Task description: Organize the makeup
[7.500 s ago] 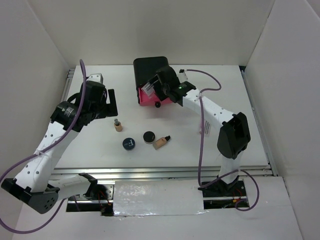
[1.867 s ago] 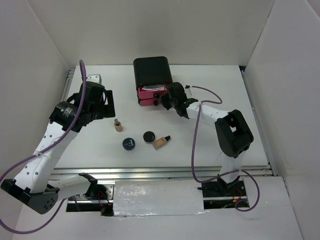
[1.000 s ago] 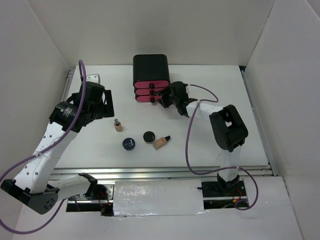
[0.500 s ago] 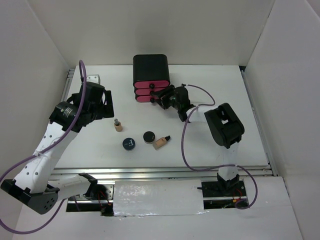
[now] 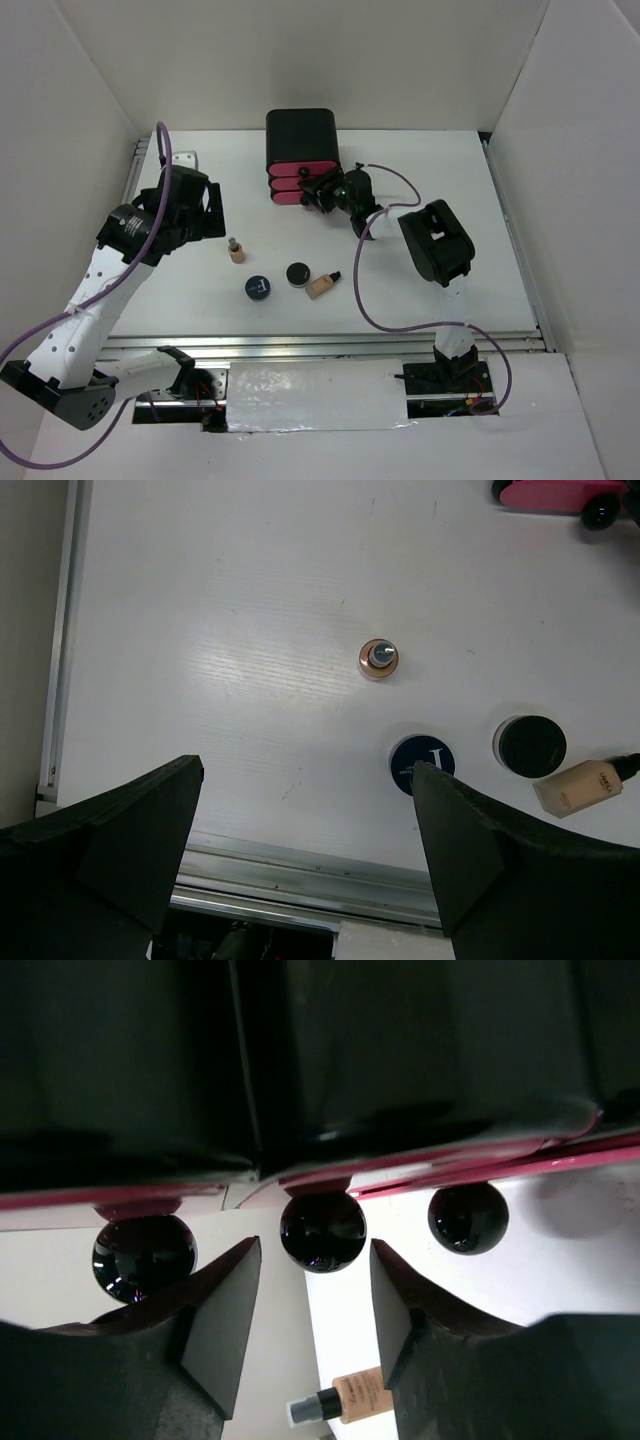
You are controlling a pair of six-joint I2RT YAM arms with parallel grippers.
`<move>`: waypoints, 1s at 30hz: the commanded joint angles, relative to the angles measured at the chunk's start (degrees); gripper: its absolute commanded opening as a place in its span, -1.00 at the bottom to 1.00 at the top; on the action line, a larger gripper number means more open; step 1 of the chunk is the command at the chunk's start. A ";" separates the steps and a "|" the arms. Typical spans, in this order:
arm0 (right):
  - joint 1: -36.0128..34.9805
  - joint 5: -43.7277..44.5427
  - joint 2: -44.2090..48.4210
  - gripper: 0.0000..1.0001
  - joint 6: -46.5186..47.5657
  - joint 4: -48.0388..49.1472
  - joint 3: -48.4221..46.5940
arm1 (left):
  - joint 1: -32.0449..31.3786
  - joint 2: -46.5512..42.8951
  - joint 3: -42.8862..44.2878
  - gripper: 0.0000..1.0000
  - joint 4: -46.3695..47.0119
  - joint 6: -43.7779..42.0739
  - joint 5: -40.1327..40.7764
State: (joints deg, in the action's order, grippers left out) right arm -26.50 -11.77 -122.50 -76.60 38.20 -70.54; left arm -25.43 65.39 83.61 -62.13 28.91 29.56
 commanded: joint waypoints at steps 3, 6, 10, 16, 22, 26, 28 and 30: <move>1.19 -0.54 -1.08 -0.06 1.45 1.71 -3.55 | -0.06 -0.87 -0.03 0.99 0.16 0.36 1.11; 1.63 -0.88 -1.17 -0.35 1.89 1.53 -3.55 | -0.06 -0.79 0.15 0.99 0.25 0.19 1.02; 2.07 -2.20 -0.20 -0.55 3.12 1.80 -2.06 | 0.03 -0.70 -0.03 0.99 0.60 0.10 0.67; 2.15 -4.22 4.72 -0.62 3.74 5.04 6.11 | -0.06 -0.52 -1.00 0.99 1.75 0.27 -0.73; 1.98 -6.07 9.82 -0.59 2.86 10.49 15.51 | -0.06 -0.26 -1.79 0.99 3.06 0.10 -1.87; 1.98 -5.98 12.10 -0.52 2.86 11.81 19.56 | -0.06 0.00 -2.40 0.99 3.94 0.27 -3.01; 1.98 -6.25 12.63 -0.44 3.03 12.16 20.00 | -0.06 0.01 -2.58 0.99 4.12 0.62 -3.37; 1.89 -6.86 12.98 -0.36 3.30 12.69 20.53 | -0.06 0.01 -2.75 0.99 4.21 0.80 -3.90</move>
State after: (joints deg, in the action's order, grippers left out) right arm -25.08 -17.45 -112.64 -74.43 47.72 -51.18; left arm -25.43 65.43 81.23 -59.77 28.88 26.72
